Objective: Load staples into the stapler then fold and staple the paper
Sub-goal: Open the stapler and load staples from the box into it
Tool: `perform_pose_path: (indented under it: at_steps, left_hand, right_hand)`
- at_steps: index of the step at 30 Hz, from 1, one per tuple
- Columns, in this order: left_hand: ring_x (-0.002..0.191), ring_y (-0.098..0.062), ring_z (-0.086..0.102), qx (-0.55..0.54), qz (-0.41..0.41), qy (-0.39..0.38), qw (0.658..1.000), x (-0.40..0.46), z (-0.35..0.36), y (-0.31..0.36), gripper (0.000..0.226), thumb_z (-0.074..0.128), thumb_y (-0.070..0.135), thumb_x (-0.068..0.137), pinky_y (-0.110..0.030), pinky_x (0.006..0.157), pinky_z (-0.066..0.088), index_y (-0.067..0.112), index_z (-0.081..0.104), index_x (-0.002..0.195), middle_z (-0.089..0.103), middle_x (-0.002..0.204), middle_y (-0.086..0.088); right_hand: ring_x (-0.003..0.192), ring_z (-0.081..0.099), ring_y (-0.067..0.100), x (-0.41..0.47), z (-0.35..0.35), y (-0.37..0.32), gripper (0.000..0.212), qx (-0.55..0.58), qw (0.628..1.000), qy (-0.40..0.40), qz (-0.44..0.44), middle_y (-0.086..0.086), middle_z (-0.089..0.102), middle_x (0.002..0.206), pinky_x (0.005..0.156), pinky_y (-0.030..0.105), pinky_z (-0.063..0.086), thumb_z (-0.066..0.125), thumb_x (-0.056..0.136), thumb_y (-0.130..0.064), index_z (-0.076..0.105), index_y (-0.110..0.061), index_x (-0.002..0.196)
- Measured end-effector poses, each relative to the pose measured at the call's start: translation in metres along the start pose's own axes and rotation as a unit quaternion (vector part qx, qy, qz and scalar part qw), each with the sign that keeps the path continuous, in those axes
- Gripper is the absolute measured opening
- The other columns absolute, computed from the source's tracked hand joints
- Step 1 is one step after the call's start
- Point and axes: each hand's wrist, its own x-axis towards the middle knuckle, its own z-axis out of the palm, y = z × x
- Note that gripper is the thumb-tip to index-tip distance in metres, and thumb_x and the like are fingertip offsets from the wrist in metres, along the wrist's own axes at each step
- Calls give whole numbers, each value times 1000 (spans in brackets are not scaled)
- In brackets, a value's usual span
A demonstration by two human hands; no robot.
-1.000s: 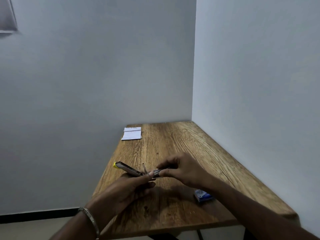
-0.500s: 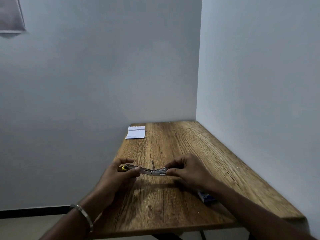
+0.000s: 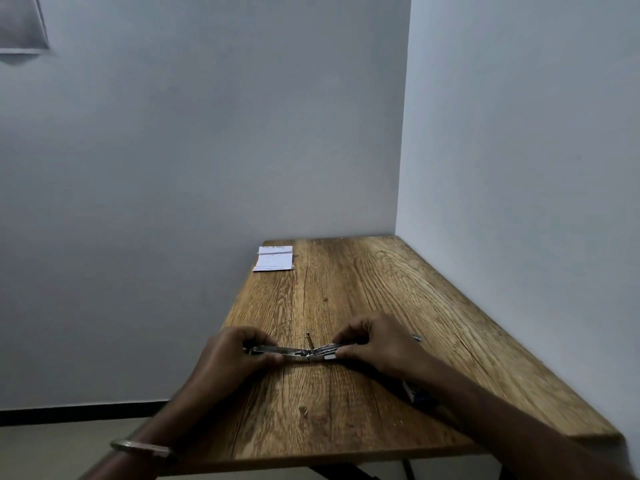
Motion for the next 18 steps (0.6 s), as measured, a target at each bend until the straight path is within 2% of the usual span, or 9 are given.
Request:
perform_pose_path:
  at_steps: [3, 7, 9, 11, 15, 16, 18]
  left_hand:
    - [88, -2, 63, 15, -2, -17, 1000, -1, 0, 0, 19, 83, 34, 72, -18, 72, 50, 28, 76, 88, 72, 89, 12]
    - [88, -4, 62, 29, -5, -27, 999, -1, 0, 1, 18, 83, 32, 73, -21, 76, 52, 29, 74, 87, 70, 89, 11]
    - [90, -5, 62, 27, -8, -31, 999, -1, 0, 1, 18, 83, 32, 73, -26, 80, 54, 29, 73, 88, 69, 91, 10]
    - [92, -7, 61, 28, -10, -37, 999, -1, -1, 2, 19, 82, 32, 74, -31, 84, 56, 29, 73, 90, 69, 94, 10]
    - [102, -8, 60, 33, -27, -68, 997, -3, -8, 2, 38, 82, 33, 74, -22, 84, 50, 27, 69, 108, 66, 107, 9]
    - [104, -9, 59, 25, -28, -52, 998, -5, -9, 4, 40, 83, 32, 74, -22, 83, 48, 27, 67, 111, 65, 109, 8]
    - [100, -11, 58, 11, -9, 42, 999, -15, -6, 14, 30, 82, 29, 75, -28, 79, 47, 28, 67, 102, 65, 103, 8]
  right_hand:
    - [83, 65, -11, 0, -1, 1, 19, -6, 1000, -13, -2, -20, 72, 88, 72, 8, 47, 81, 80, -24, 75, -28, 98]
    - [95, 67, -3, -4, -9, -1, 30, 6, 999, -31, -6, -11, 73, 106, 83, 14, 52, 78, 83, -23, 71, -23, 112]
    - [96, 68, 0, -11, -21, -1, 29, 28, 1000, -9, -8, -9, 73, 106, 85, 17, 55, 76, 84, -22, 70, -21, 113]
    - [94, 70, -2, -23, -37, 4, 26, 72, 997, 34, -7, -10, 75, 102, 82, 14, 55, 76, 85, -19, 71, -23, 110]
    - [97, 68, -6, -67, -65, 28, 26, 80, 992, 102, -1, -26, 73, 101, 78, 8, 53, 75, 86, -19, 72, -37, 104]
    - [99, 68, -5, -80, -70, 37, 27, 81, 991, 104, 13, -30, 72, 103, 74, 9, 55, 75, 86, -20, 73, -40, 103]
    - [105, 63, -3, -101, -73, 52, 31, 117, 988, 84, 61, -34, 68, 109, 67, 16, 57, 76, 85, -23, 72, -47, 105]
